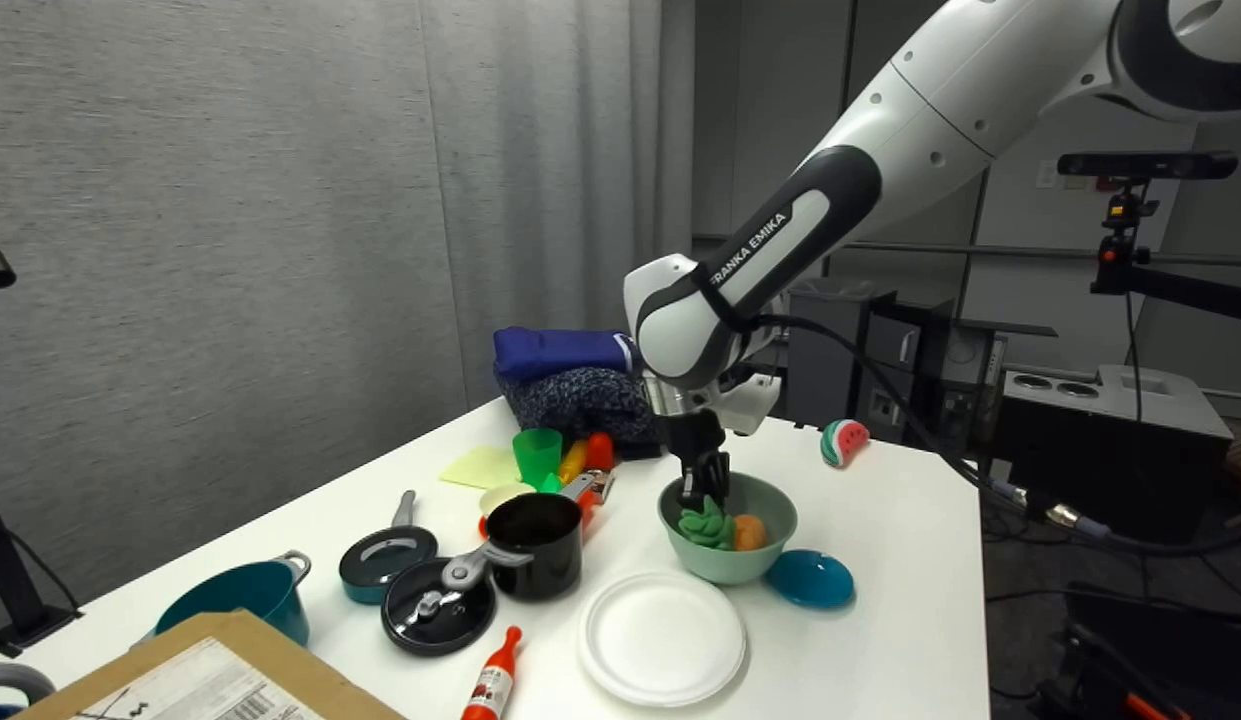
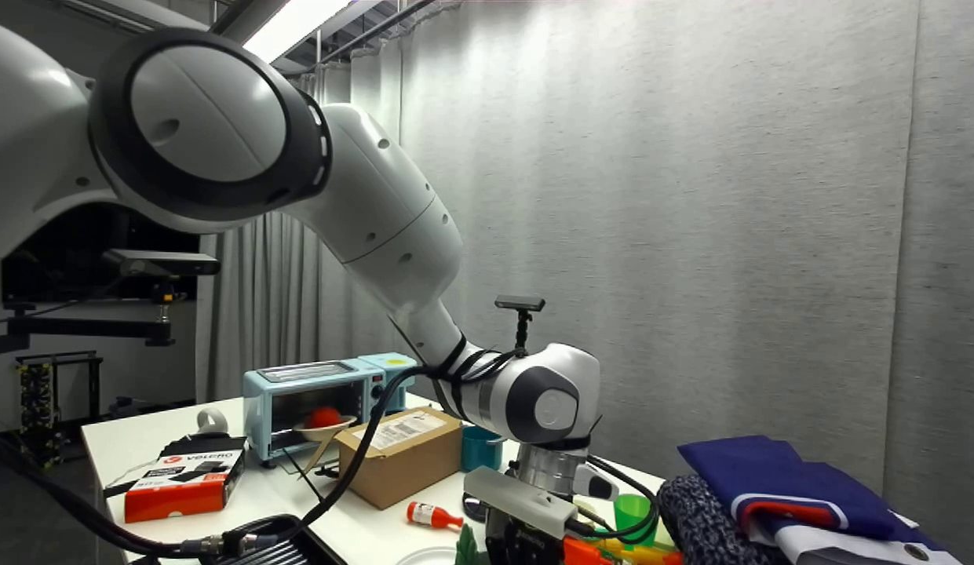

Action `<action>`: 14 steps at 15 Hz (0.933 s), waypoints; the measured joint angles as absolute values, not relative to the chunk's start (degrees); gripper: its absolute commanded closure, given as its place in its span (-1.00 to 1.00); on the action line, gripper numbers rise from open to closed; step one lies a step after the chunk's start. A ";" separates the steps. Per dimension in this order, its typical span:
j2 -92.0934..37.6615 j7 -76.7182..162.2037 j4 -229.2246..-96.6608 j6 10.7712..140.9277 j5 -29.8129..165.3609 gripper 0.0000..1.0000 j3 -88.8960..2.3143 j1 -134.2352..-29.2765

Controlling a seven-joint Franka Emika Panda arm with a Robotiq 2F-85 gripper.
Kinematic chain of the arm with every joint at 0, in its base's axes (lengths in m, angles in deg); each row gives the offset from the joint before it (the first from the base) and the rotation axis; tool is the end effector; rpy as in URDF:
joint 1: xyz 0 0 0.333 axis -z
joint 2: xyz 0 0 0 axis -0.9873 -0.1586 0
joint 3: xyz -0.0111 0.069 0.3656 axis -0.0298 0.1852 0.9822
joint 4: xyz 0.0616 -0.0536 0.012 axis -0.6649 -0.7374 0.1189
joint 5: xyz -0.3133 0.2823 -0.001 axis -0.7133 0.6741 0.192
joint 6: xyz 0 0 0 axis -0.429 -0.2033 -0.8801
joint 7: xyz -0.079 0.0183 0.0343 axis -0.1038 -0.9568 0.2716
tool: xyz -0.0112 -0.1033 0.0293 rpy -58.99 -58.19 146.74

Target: Move the bowl

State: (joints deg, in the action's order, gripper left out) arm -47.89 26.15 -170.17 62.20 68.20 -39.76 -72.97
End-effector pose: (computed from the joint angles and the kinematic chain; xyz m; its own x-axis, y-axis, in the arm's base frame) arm 0.6812 -0.1014 0.2074 0.9571 0.0920 -0.2747 0.0891 -0.9958 -0.0231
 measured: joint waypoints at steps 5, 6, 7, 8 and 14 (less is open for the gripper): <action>-40.92 27.17 -178.43 71.77 68.28 1.00 -39.76 -73.36; -39.22 27.72 -179.91 72.62 68.46 1.00 -39.86 -73.36; -37.56 28.30 -181.18 72.95 68.65 1.00 -39.98 -73.35; -35.84 28.91 -182.32 72.97 68.83 1.00 -40.14 -73.35; -27.41 34.66 -184.91 73.20 68.95 1.00 -41.50 -73.34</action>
